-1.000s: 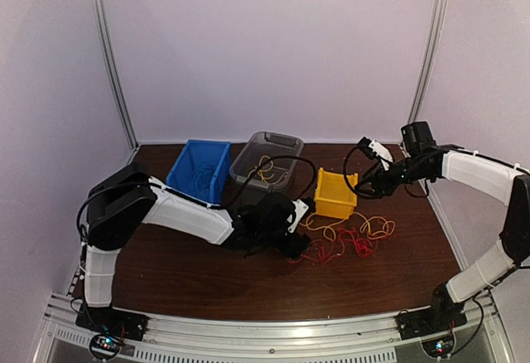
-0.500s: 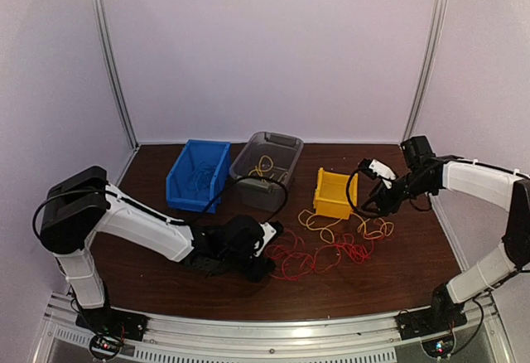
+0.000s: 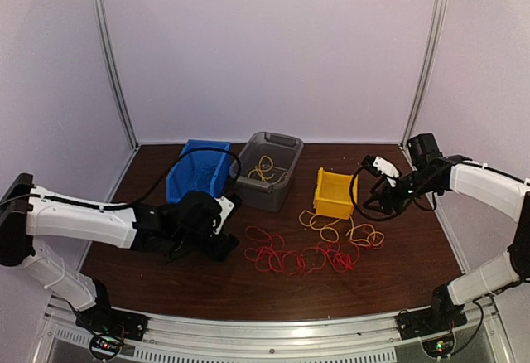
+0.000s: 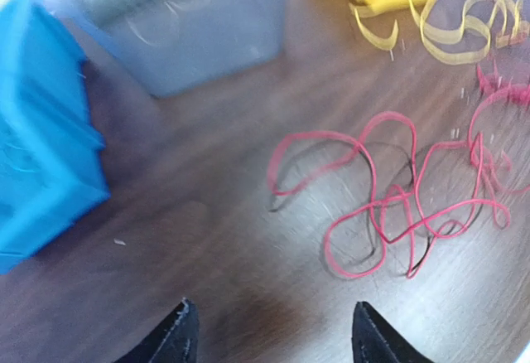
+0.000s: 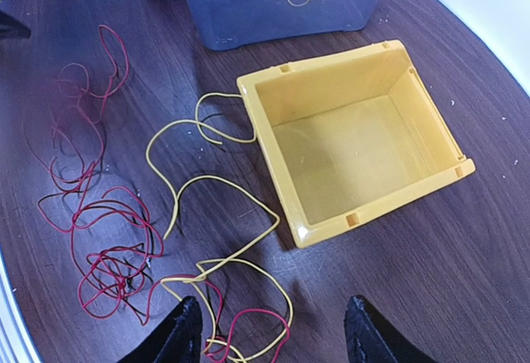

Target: Untangle the cables

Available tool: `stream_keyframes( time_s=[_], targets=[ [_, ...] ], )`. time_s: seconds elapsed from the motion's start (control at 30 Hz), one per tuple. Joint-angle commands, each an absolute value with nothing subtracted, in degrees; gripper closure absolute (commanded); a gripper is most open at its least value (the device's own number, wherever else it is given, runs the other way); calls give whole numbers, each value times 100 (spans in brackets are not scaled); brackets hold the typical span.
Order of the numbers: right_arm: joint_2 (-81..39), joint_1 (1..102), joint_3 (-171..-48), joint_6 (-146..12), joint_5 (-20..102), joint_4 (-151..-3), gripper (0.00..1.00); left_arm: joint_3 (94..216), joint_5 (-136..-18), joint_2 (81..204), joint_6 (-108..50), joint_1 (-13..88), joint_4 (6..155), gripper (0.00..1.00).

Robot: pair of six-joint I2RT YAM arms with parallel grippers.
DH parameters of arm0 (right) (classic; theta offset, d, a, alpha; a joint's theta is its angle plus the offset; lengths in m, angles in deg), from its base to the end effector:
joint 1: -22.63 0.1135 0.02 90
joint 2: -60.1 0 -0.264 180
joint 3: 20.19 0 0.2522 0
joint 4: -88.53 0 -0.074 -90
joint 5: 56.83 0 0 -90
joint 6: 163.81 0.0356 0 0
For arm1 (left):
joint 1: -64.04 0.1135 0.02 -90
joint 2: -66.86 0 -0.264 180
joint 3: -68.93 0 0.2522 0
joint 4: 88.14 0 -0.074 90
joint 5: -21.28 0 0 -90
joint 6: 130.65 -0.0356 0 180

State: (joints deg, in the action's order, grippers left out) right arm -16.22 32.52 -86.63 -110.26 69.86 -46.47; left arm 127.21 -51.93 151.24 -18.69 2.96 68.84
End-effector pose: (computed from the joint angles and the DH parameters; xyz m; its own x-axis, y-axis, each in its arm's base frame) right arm 0.2574 0.0665 0.2429 -0.3652 -0.5473 -0.7531 -0.8619 0.5045 0.0513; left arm 0.1499 -0.2501 0.1836 -0.6183 0.3788 -0.6887 0.5557 0.8303 -0.0422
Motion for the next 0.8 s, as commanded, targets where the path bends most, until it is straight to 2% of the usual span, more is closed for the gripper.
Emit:
stream_keyframes(
  time_s=[0.0, 0.1, 0.2, 0.43, 0.63, 0.77],
  targets=[
    [-1324, 3362, -8522, -11110, 7160, -4706, 40, 12917, -4904, 14261, -2119, 476, 6455, 33],
    [-1410, 3505, -8651, -11084, 7011, -4683, 40, 13282, -5015, 14172, -2408, 465, 6550, 28],
    [-1600, 3639, -8778, -11016, 6912, -4638, 42, 13627, -5350, 14451, -2425, 376, 7075, 28],
    [-1880, 3840, -8727, -10547, 6592, -4744, 52, 14181, -5831, 15938, -2453, 15, 8232, 28],
    [-2186, 3925, -8665, -10460, 6311, -4768, 52, 14761, -6352, 17264, -2599, -157, 8227, 31],
    [-2460, 4021, -8686, -10360, 6321, -4792, 51, 14720, -6540, 17547, -2547, -214, 8274, 31]
  ],
)
